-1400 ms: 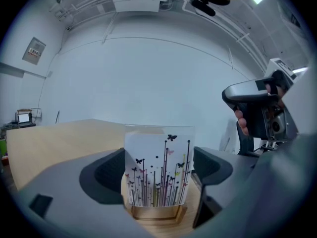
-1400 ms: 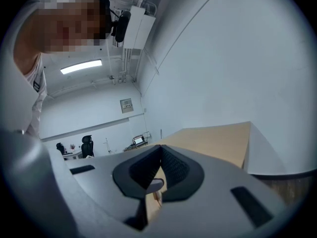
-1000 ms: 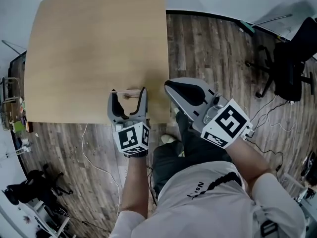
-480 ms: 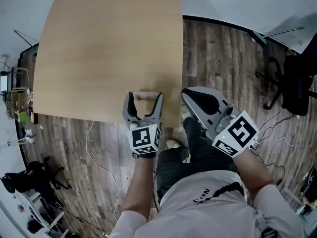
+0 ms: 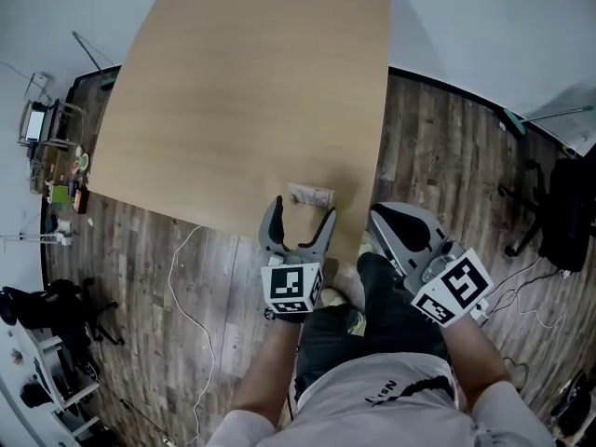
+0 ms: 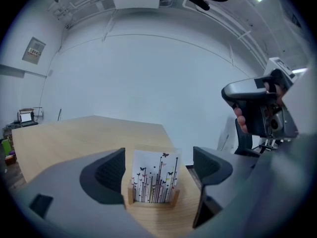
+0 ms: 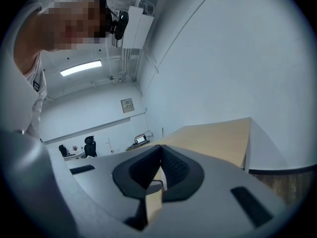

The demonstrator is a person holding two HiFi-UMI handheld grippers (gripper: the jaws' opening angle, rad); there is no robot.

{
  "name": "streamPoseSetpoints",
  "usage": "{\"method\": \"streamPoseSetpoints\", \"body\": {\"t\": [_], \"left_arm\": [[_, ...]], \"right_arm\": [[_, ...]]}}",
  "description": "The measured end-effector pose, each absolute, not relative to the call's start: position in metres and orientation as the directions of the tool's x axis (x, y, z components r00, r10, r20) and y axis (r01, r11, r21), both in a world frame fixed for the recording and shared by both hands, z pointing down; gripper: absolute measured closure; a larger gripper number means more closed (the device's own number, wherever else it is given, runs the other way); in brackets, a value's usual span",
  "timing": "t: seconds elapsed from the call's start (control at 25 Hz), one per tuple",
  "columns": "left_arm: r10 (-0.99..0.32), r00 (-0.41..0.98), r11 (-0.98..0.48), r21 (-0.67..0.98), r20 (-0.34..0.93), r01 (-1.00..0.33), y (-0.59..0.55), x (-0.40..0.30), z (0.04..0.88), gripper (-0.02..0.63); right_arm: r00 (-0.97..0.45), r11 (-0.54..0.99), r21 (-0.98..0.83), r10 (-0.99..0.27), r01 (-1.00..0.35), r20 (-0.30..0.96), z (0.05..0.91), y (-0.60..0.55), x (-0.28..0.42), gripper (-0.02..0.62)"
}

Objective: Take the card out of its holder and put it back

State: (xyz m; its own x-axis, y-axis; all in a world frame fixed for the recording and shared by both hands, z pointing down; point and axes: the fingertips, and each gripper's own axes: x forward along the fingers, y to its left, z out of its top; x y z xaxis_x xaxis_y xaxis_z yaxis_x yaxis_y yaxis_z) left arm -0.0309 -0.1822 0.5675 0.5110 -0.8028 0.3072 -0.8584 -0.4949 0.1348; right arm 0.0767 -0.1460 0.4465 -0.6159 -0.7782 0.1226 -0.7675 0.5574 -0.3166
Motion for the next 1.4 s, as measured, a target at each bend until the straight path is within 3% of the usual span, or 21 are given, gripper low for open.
{"method": "streamPoseSetpoints", "body": {"t": [0.36, 0.6, 0.72, 0.88, 1.4], "left_arm": [[-0.803, 0.558, -0.533, 0.168, 0.210, -0.829, -0.144, -0.044, 0.471, 0.195], [-0.819, 0.554, -0.523, 0.205, 0.150, -0.827, -0.116, -0.068, 0.415, 0.374], [-0.819, 0.561, -0.527, 0.232, 0.120, -0.818, -0.096, -0.074, 0.387, 0.504], [-0.816, 0.567, -0.531, 0.240, 0.113, -0.813, -0.077, -0.075, 0.368, 0.583], [-0.816, 0.574, -0.536, 0.285, 0.068, -0.795, -0.002, -0.088, 0.312, 0.592]], "right_arm": [[-0.664, 0.611, -0.310, -0.742, -0.728, 0.096, 0.403, -0.120, 0.044, 0.581], [-0.688, 0.644, -0.285, -0.720, -0.710, 0.088, 0.369, -0.097, 0.025, 0.581], [-0.696, 0.652, -0.283, -0.712, -0.704, 0.093, 0.357, -0.083, 0.017, 0.581], [-0.707, 0.662, -0.280, -0.700, -0.695, 0.100, 0.346, -0.068, 0.006, 0.581], [-0.745, 0.703, -0.269, -0.659, -0.659, 0.103, 0.318, -0.006, -0.024, 0.581]]}}
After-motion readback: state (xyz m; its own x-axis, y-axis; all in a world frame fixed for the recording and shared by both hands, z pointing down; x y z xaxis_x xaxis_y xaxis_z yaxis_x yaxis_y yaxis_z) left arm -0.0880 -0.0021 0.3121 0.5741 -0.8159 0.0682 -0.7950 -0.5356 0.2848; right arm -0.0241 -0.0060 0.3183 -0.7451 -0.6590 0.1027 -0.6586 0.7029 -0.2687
